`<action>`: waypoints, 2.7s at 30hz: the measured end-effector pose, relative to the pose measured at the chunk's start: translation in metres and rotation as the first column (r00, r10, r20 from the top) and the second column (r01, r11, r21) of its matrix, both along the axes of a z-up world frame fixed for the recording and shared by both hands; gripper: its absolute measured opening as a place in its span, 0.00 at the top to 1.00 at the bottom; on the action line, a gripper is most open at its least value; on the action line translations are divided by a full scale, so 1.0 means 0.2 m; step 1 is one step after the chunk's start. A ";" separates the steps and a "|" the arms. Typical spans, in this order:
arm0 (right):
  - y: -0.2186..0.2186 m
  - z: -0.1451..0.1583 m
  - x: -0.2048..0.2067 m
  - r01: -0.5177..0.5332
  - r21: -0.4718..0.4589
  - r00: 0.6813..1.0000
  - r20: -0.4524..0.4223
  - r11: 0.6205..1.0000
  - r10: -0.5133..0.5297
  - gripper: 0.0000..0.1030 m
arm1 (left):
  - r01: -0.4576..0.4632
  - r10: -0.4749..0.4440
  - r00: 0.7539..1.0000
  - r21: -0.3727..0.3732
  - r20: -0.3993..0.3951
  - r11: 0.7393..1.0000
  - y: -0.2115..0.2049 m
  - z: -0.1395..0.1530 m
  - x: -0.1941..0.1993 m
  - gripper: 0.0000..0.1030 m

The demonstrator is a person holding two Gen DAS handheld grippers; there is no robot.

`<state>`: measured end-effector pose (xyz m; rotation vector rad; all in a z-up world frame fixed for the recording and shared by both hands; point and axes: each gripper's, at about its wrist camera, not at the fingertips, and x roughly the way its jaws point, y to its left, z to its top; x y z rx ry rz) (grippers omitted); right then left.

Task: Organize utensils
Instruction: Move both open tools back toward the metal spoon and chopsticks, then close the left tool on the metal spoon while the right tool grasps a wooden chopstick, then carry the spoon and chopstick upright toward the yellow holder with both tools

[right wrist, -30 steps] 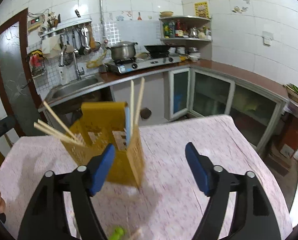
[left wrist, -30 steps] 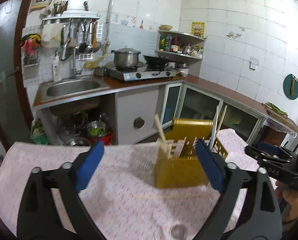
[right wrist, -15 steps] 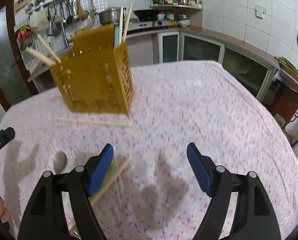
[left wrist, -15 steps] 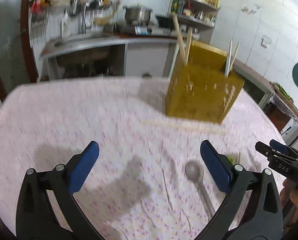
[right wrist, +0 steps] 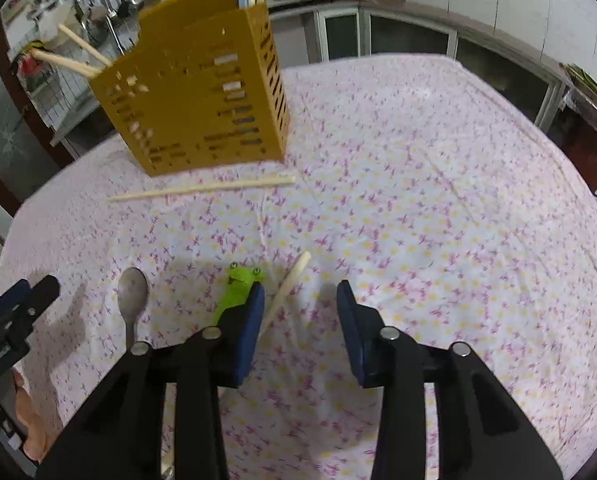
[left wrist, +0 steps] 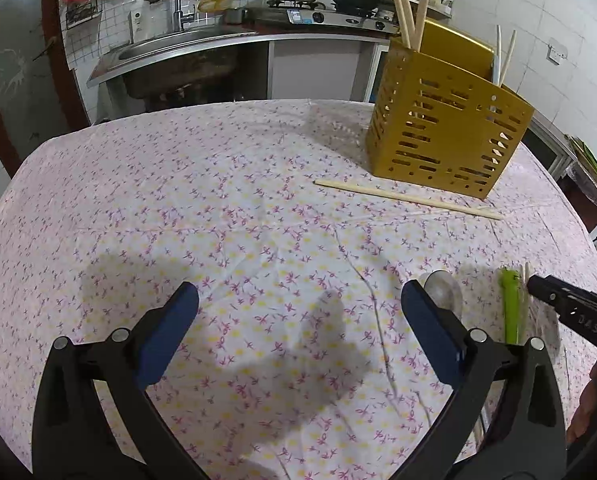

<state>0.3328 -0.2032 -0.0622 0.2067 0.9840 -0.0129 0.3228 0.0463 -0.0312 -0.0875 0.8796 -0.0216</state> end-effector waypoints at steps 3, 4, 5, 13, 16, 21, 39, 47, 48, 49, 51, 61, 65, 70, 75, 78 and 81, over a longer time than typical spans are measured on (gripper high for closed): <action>0.03 -0.04 0.03 0.010 0.000 1.000 -0.026 1.000 -0.010 0.75 | 0.007 -0.007 1.000 -0.009 -0.014 1.000 -0.01 -0.01 0.00 0.05; 0.04 -0.05 0.03 0.016 -0.010 1.000 -0.024 1.000 -0.016 0.75 | 0.009 -0.009 1.000 -0.012 -0.016 1.000 -0.01 -0.01 0.00 0.05; 0.05 -0.05 0.04 0.015 -0.017 1.000 -0.024 1.000 -0.015 0.77 | 0.014 -0.014 1.000 -0.018 -0.020 1.000 -0.02 -0.02 -0.01 0.05; -0.05 -0.03 0.05 -0.012 0.034 1.000 -0.010 0.999 0.012 0.87 | 0.052 -0.056 0.996 -0.063 -0.070 0.997 -0.17 -0.02 -0.01 0.05; -0.10 -0.01 0.03 -0.018 0.034 1.000 0.000 0.999 0.018 0.94 | 0.057 -0.065 0.993 -0.086 -0.096 0.995 -0.22 -0.03 -0.01 0.05; -0.20 0.02 0.00 -0.018 0.030 1.000 0.024 0.999 0.017 0.94 | 0.075 -0.087 0.988 -0.095 -0.125 0.993 -0.32 -0.05 0.02 0.08; -0.33 0.01 -0.02 -0.033 0.028 0.999 0.031 0.999 0.032 0.94 | 0.058 -0.045 0.973 0.049 -0.225 0.997 -0.59 -0.15 0.20 0.65; -0.29 0.03 -0.04 -0.057 0.014 0.998 0.030 0.998 0.057 0.94 | 0.118 -0.108 0.970 0.034 -0.219 0.992 -0.56 -0.13 0.19 0.66; -0.29 0.03 -0.05 -0.059 0.010 0.998 0.032 0.998 0.059 0.94 | 0.130 -0.120 0.968 0.029 -0.218 0.991 -0.54 -0.13 0.19 0.66; -0.28 0.03 -0.05 -0.062 0.009 0.998 0.033 0.998 0.061 0.94 | 0.139 -0.130 0.967 0.026 -0.221 0.990 -0.51 -0.12 0.20 0.66; -0.28 0.04 -0.06 -0.064 0.013 0.997 0.036 0.998 0.064 0.94 | 0.160 -0.151 0.963 0.024 -0.221 0.987 -0.49 -0.12 0.19 0.66; -0.20 0.04 -0.07 -0.100 0.020 0.994 0.035 0.995 0.099 0.94 | 0.282 -0.259 0.946 0.100 -0.196 0.954 -0.43 -0.08 0.06 0.66; -0.19 0.08 -0.10 -0.097 0.039 0.993 0.077 0.994 0.094 0.94 | 0.283 -0.269 0.956 0.127 -0.113 0.951 -0.38 0.01 -0.02 0.66; -0.19 0.21 -0.16 -0.114 0.040 0.976 0.191 0.993 0.105 0.94 | 0.267 -0.281 0.958 0.184 0.053 0.946 -0.34 0.21 -0.11 0.66; -0.17 0.36 -0.23 -0.115 0.040 0.946 0.308 0.993 0.097 0.94 | 0.260 -0.294 0.941 0.197 0.165 0.945 -0.35 0.36 -0.14 0.66; -0.17 0.45 -0.27 -0.114 0.034 0.918 0.385 0.993 0.092 0.94 | 0.271 -0.307 0.933 0.198 0.189 0.942 -0.35 0.43 -0.16 0.66; -0.15 0.55 -0.31 -0.116 0.025 0.887 0.452 0.993 0.092 0.94 | 0.270 -0.313 0.927 0.210 0.207 0.940 -0.35 0.45 -0.16 0.66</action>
